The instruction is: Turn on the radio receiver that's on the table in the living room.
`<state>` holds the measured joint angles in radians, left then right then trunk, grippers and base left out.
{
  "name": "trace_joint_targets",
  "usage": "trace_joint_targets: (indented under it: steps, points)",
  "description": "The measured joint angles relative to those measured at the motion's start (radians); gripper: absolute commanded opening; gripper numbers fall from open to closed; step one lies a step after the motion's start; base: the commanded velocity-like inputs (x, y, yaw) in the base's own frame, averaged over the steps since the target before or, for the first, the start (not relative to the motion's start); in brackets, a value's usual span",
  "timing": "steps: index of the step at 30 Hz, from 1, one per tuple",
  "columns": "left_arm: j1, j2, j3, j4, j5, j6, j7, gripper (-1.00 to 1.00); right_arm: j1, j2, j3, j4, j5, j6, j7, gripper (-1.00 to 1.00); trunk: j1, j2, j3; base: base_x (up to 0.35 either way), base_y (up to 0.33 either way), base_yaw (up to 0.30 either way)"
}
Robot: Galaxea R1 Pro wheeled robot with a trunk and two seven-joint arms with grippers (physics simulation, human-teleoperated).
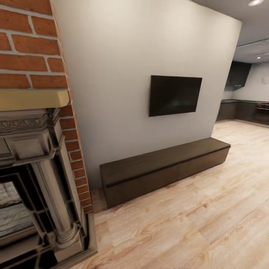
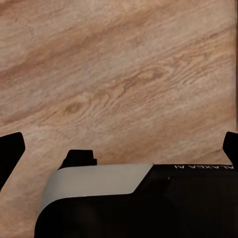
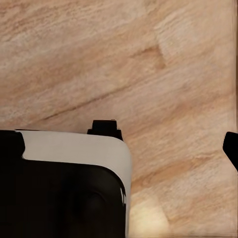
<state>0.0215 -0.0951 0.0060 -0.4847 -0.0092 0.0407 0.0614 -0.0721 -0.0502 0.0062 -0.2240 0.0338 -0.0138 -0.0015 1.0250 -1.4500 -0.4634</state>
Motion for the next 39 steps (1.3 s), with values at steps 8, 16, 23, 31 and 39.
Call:
trace_joint_targets:
  steps: [8,16,23,31,39]
  points:
    - [0.000,0.000,0.005,0.000,0.001,-0.002,0.000,1.00,0.000,-0.002,0.000,0.000,0.000,0.000,0.000,1.00,0.000,0.000,0.003,0.000,0.000,-0.277]
    - [0.000,-0.001,0.015,-0.001,0.002,-0.011,0.000,1.00,0.000,-0.002,-0.004,0.000,0.000,0.000,0.000,1.00,0.000,0.000,0.004,0.000,0.000,-0.277]
    - [0.000,-0.001,0.017,0.000,0.000,-0.046,0.000,1.00,0.000,-0.003,-0.005,0.000,0.000,0.000,0.000,1.00,0.000,0.000,0.004,0.000,0.000,-0.277]
    - [0.000,-0.001,0.017,0.000,0.000,-0.047,0.000,1.00,0.000,-0.003,-0.005,0.000,0.000,0.000,0.001,1.00,0.000,0.000,0.004,0.000,0.000,-0.277]
    - [0.000,0.000,0.017,0.000,-0.001,-0.047,0.000,1.00,0.000,-0.003,-0.004,0.000,0.000,0.000,0.001,1.00,0.000,0.000,0.004,0.000,0.000,-0.277]
